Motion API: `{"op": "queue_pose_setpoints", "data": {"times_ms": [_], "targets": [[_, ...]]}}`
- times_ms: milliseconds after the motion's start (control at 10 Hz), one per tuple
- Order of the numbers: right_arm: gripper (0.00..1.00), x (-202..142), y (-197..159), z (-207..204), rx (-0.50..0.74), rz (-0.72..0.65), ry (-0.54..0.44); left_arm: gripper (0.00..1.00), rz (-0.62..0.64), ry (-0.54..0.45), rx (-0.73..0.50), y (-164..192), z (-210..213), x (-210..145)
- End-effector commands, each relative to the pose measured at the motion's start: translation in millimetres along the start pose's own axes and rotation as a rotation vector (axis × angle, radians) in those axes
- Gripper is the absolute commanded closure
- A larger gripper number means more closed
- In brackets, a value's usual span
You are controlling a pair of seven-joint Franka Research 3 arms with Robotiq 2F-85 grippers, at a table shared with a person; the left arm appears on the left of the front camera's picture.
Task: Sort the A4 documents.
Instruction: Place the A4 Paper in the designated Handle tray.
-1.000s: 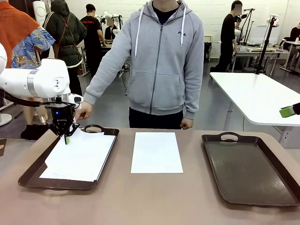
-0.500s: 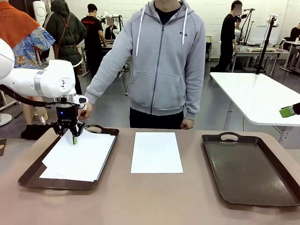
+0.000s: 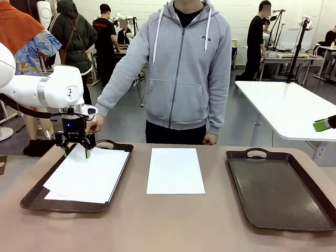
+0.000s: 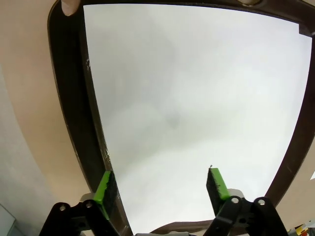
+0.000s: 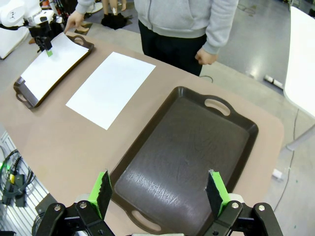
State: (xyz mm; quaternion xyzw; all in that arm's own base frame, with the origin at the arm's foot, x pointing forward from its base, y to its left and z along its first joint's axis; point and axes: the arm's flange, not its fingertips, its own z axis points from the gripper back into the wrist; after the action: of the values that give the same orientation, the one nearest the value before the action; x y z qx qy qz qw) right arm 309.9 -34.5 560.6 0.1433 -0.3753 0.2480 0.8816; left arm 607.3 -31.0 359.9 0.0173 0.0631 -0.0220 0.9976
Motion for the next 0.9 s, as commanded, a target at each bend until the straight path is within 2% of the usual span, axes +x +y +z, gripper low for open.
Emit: {"op": "queue_pose_setpoints", "data": {"times_ms": [0,800], "targets": [[0.00,-0.7,-0.6,-2.0,0.016,-0.001,-0.003,0.00,0.028,-0.005,0.045,2.1,2.3,3.5],[0.00,-0.7,-0.6,-2.0,0.016,-0.001,-0.003,0.00,0.021,-0.054,-0.017,0.6,11.0,-1.8]]}}
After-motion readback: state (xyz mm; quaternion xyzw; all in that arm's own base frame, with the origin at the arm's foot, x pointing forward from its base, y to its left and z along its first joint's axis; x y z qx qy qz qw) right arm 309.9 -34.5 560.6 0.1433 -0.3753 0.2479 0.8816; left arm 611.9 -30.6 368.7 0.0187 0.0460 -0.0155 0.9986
